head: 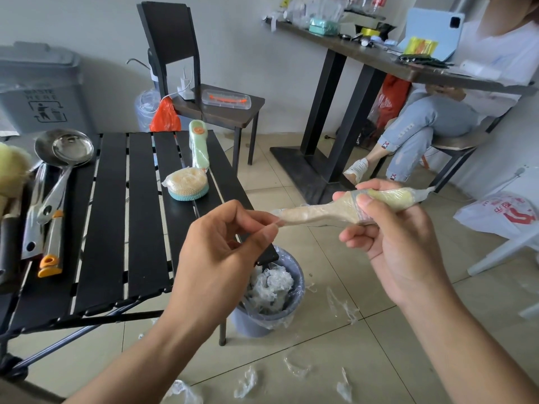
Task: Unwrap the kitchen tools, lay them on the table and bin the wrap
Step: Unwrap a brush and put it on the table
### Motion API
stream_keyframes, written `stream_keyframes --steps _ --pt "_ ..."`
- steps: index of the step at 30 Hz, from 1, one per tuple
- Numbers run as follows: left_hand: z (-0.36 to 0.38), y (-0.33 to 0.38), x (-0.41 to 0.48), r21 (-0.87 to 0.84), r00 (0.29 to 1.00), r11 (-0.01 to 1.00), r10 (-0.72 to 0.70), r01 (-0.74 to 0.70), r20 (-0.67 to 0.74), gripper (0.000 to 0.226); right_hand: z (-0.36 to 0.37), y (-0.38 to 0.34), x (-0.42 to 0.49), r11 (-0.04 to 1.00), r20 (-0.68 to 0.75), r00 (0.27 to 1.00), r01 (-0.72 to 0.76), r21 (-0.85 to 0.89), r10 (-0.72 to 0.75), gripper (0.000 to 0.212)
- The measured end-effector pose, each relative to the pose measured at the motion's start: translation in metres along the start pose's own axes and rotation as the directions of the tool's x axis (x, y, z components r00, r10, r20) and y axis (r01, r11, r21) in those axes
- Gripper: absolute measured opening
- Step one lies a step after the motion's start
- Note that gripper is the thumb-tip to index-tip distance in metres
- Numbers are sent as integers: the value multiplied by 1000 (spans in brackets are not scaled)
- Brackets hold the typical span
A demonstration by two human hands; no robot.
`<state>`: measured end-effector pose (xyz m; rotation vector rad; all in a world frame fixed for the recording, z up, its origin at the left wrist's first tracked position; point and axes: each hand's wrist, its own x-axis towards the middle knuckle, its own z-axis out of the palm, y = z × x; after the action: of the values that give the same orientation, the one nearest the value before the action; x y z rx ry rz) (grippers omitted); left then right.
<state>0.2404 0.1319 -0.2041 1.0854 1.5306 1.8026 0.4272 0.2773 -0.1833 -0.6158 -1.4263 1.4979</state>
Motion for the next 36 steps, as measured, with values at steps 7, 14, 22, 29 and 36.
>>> stream_keyframes --steps 7,14,22,29,36 --pt "-3 0 3 -157 983 971 -185 181 -12 26 5 -2 -5 985 149 978 157 -72 -145 16" --pt "-7 8 3 382 975 910 207 -164 -76 10 7 -4 -4 990 141 981 139 -16 -136 15" --pt "-8 12 3 579 943 756 323 -306 77 12 8 0 -5 989 128 983 138 -49 -131 15" --pt "-4 9 0 506 930 782 335 -364 151 17 9 3 -5 998 30 999 33 50 -35 18" --pt "-2 6 0 466 964 855 264 -229 -12 24 21 6 -11 996 126 992 10 84 -20 24"
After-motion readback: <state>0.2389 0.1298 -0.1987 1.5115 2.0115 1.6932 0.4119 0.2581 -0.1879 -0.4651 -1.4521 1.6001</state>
